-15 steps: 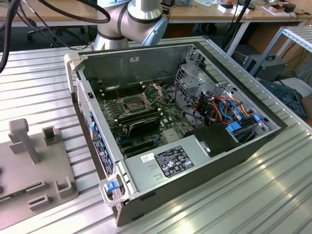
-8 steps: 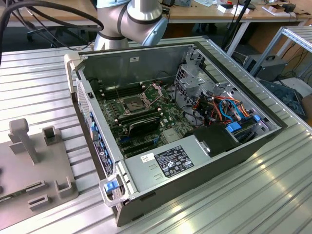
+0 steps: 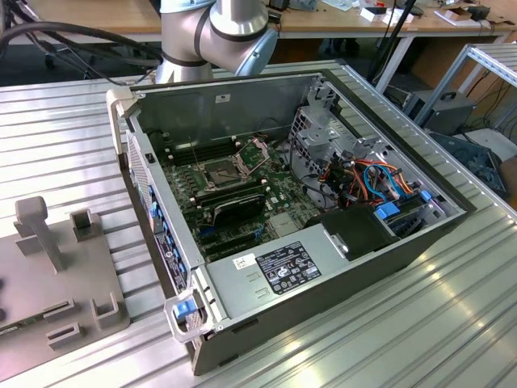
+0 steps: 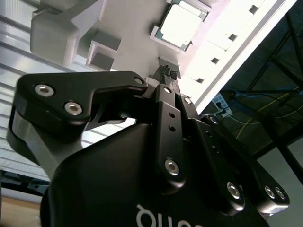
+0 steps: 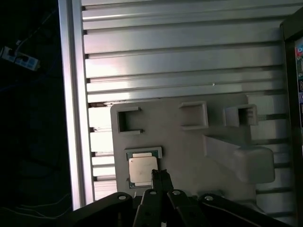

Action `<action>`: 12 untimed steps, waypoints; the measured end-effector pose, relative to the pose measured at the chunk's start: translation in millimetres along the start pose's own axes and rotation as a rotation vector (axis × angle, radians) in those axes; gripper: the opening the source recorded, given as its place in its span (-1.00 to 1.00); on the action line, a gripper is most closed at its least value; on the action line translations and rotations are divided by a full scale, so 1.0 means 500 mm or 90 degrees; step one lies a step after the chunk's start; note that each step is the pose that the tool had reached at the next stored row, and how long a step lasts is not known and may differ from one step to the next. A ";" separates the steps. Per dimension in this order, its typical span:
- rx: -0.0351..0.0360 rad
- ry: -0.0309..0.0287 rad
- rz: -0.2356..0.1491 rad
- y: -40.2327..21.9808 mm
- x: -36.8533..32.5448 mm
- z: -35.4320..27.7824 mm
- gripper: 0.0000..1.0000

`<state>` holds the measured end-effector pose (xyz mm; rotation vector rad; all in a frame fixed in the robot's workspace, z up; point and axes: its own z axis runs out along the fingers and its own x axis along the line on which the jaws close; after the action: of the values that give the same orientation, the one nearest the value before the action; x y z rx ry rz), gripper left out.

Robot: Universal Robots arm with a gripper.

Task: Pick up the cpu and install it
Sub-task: 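Reach for the cpu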

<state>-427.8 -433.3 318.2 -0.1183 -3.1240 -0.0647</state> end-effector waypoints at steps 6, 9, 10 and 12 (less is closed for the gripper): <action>0.0003 0.0038 0.000 -0.011 0.007 0.013 -0.79; 0.0006 0.0054 0.000 -0.019 0.011 0.017 -0.79; 0.0007 0.0058 0.000 -0.021 0.013 0.019 -0.79; 0.0011 0.0071 0.000 -0.025 0.018 0.022 -0.79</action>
<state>-437.9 -444.6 306.7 -0.1182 -3.1128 -0.0625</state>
